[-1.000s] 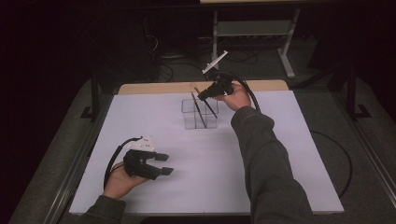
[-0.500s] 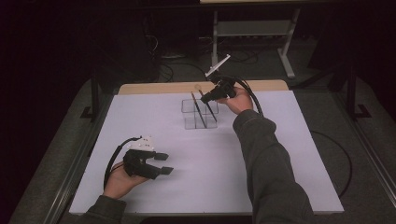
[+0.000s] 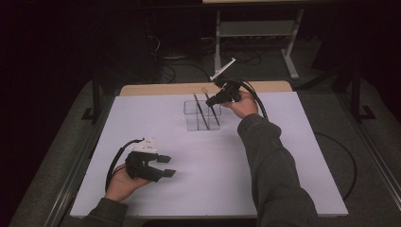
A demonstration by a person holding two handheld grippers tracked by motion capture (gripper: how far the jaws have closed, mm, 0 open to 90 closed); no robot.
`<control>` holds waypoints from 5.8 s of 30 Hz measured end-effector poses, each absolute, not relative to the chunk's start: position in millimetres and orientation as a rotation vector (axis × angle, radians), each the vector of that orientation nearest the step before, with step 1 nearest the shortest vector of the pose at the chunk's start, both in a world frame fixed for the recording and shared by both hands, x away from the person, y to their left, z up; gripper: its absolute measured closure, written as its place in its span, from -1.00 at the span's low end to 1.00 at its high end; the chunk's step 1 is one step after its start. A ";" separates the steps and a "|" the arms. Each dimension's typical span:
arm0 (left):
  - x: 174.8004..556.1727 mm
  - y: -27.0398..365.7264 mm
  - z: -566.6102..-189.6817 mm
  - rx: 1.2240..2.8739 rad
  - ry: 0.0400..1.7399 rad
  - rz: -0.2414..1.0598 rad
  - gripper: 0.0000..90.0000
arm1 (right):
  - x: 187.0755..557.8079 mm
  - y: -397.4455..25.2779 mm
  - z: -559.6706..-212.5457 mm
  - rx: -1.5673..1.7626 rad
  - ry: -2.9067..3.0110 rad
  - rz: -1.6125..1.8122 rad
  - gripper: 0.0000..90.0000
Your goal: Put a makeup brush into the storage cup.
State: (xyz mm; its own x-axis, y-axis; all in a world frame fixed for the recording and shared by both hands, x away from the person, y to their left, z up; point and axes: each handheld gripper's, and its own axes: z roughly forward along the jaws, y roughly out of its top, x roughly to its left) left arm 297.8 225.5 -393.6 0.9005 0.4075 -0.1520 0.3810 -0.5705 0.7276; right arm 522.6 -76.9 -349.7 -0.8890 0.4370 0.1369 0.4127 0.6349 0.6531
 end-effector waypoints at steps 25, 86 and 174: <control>298.2 226.3 -392.1 2.229 0.560 0.054 -0.08 | 506.0 -103.3 -350.1 0.825 2.777 1.161 0.62; 297.1 236.2 -388.7 2.209 0.632 0.121 -0.37 | 450.3 -173.0 -355.8 0.956 2.635 1.269 0.08; 297.9 246.3 -391.5 2.170 0.710 0.188 -0.52 | 343.6 -221.3 -390.9 1.019 2.470 1.315 -0.54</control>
State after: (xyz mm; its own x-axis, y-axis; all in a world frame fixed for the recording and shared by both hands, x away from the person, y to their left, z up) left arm 297.9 246.3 -391.5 0.8294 0.5489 -0.1043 0.4257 -0.5000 0.7542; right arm 343.6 -221.3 -390.9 -0.7542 0.6354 0.1656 0.4920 0.3800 0.7833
